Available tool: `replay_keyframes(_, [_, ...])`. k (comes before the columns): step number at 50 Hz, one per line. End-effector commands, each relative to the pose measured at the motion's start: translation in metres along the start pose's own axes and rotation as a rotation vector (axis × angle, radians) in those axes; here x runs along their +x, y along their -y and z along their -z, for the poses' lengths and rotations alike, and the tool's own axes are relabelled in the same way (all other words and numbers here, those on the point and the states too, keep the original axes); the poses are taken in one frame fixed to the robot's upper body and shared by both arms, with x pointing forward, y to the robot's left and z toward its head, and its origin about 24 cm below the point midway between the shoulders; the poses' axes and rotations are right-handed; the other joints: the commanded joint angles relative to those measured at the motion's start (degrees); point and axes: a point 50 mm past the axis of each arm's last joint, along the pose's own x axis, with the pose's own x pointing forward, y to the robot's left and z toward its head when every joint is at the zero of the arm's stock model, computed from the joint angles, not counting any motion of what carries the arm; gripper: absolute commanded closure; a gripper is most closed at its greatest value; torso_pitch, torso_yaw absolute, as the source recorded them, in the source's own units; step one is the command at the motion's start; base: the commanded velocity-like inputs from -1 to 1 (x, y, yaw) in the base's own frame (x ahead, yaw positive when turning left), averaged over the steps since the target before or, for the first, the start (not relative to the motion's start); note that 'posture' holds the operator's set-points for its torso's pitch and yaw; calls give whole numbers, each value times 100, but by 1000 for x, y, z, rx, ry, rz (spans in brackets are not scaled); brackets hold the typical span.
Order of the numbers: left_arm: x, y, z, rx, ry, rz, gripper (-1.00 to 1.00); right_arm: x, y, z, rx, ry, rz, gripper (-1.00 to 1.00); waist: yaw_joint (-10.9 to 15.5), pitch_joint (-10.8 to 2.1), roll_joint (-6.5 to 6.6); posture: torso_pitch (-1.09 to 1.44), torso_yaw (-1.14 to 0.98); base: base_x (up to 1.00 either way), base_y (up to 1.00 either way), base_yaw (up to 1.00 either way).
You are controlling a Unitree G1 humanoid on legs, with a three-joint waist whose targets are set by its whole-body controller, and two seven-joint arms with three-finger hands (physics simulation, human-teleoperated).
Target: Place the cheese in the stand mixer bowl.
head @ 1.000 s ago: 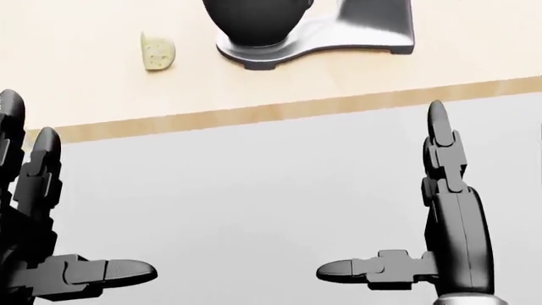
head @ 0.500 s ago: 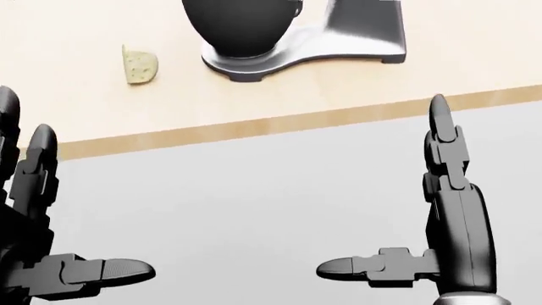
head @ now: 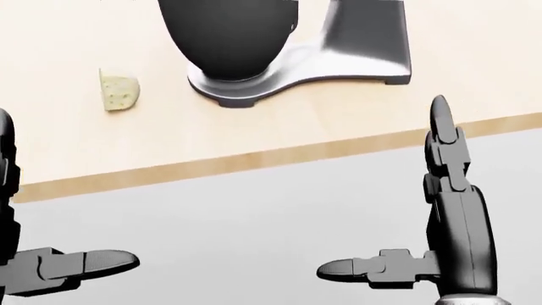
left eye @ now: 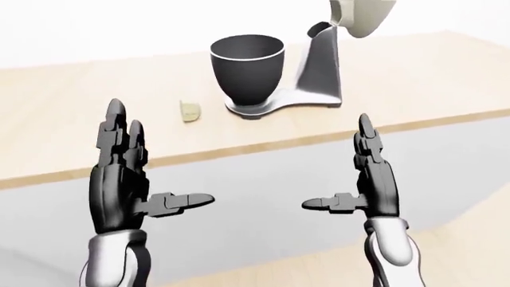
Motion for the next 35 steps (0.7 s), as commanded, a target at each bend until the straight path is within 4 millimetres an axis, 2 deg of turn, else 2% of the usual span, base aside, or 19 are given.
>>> replay_keyframes(1, [1,-1,-10,12,63,-7,-100,1,1,-12,3,66,4,-100,10,-116,39,0,0,18,0,0])
replay_keyframes(2, [1,-1,-10,15,65,-9,-100,1,1,-12,3,66,5,-100,66,-70,-21,0,0,19,0,0])
replay_keyframes(3, [1,-1,-10,20,67,-12,-100,1,1,-12,4,66,5,-100,48,-29,6,0,0,19,0,0])
replay_keyframes(6, [2,-1,-10,34,70,-18,-100,1,1,-11,4,66,5,-100,93,-77,-127,0,0,19,0,0])
replay_keyframes(9, [2,-1,-11,49,75,-22,-100,1,1,-12,5,67,5,-100,116,-43,-293,0,0,19,0,0])
replay_keyframes(11, [1,-1,-12,55,79,-25,-100,0,1,-12,5,67,5,-100,136,-53,-463,0,0,19,0,0])
replay_keyframes(13, [1,-2,-13,55,81,-26,-100,0,1,-12,5,67,6,-100,133,-140,-789,0,0,19,0,0])
replay_keyframes(14, [1,-2,-13,54,82,-27,-100,0,1,-12,5,68,6,-100,95,-121,-679,0,0,18,0,0])
replay_keyframes(17, [0,-2,-14,54,86,-28,-100,0,1,-12,5,68,6,-100,30,-58,-665,0,0,18,0,0])
replay_keyframes(19, [0,-3,-15,53,87,-28,-100,0,1,-12,6,70,7,-100,34,-68,-577,0,0,19,0,0])
replay_keyframes(22, [0,-3,-16,53,90,-29,-100,0,2,-11,7,70,9,-100,19,3,-404,0,0,18,0,0])
replay_keyframes(24, [0,-3,-16,52,91,-29,-100,0,2,-12,7,71,8,-100,-6,-5,-218,0,0,19,0,0])
replay_keyframes(25, [0,-3,-16,52,91,-29,-100,0,2,-11,8,71,8,-100,-16,-50,-69,0,0,20,0,0])
replay_keyframes(26, [0,-3,-16,52,91,-29,-100,0,2,-11,8,71,8,-100,-7,-128,150,0,0,19,0,0])
replay_keyframes(27, [0,-3,-16,52,91,-30,-100,0,2,-11,8,71,8,-100,72,-92,-82,0,0,19,0,0])
replay_keyframes(28, [0,-3,-16,52,91,-29,-100,0,2,-11,8,71,9,-100,52,-61,-4,0,0,18,0,0])
replay_keyframes(29, [0,-3,-16,51,91,-29,-100,0,2,-11,8,70,8,-100,82,-53,-16,0,0,20,0,0])
replay_keyframes(32, [0,-3,-16,51,92,-28,-100,0,1,-11,9,71,8,-100,111,-92,-146,0,0,19,0,0])
replay_keyframes(35, [-1,-3,-17,50,93,-28,-100,0,2,-11,10,71,9,-100,130,-42,-316,0,0,19,0,0])
